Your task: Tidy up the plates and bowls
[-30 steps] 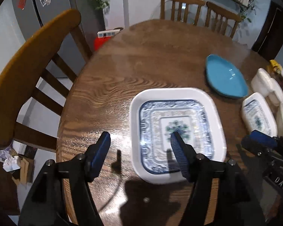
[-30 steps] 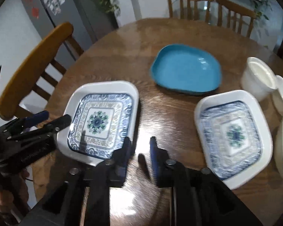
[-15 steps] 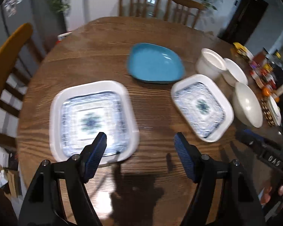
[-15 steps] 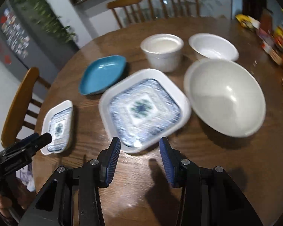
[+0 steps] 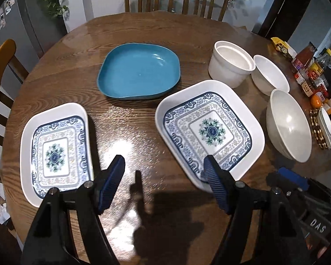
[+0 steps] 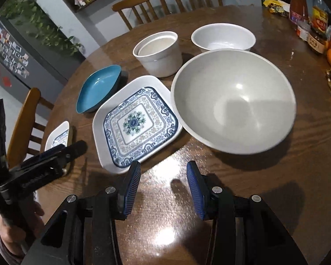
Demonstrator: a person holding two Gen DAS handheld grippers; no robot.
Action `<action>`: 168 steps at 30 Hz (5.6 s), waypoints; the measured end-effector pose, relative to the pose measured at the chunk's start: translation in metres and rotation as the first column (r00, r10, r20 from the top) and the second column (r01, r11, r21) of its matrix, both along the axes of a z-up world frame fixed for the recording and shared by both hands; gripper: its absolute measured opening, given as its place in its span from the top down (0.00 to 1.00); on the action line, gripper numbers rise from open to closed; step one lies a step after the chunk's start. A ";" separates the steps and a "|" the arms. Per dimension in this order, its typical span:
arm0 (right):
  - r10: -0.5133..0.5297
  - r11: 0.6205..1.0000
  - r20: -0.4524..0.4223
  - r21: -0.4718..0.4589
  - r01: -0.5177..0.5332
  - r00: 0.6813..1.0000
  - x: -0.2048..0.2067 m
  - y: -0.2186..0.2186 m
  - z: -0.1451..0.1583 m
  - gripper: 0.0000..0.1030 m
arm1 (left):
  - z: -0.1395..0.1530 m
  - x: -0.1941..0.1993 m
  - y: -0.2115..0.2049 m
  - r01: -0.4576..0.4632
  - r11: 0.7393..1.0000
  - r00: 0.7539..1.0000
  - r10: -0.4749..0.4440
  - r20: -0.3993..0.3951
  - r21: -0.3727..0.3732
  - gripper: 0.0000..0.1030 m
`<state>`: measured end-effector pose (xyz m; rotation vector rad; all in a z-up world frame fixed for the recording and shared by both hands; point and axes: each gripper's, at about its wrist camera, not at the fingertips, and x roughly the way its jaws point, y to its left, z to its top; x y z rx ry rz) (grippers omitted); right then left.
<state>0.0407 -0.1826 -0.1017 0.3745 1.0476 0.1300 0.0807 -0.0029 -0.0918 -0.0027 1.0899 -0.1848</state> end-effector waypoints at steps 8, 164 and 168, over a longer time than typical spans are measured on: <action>0.002 1.000 -0.013 0.022 -0.002 1.000 0.018 0.004 -0.012 0.58 | -0.012 0.014 -0.011 -0.018 1.000 1.000 0.018 -0.021 0.014 0.38; 0.221 0.960 0.010 -0.177 -0.215 0.975 0.034 0.226 0.000 0.92 | -0.012 0.020 0.208 -0.070 0.986 0.997 0.076 -0.031 0.154 0.87; 0.221 0.959 0.009 -0.182 -0.216 0.975 0.033 0.226 0.000 0.91 | -0.012 0.019 0.207 -0.070 0.984 0.997 0.076 -0.030 0.162 0.87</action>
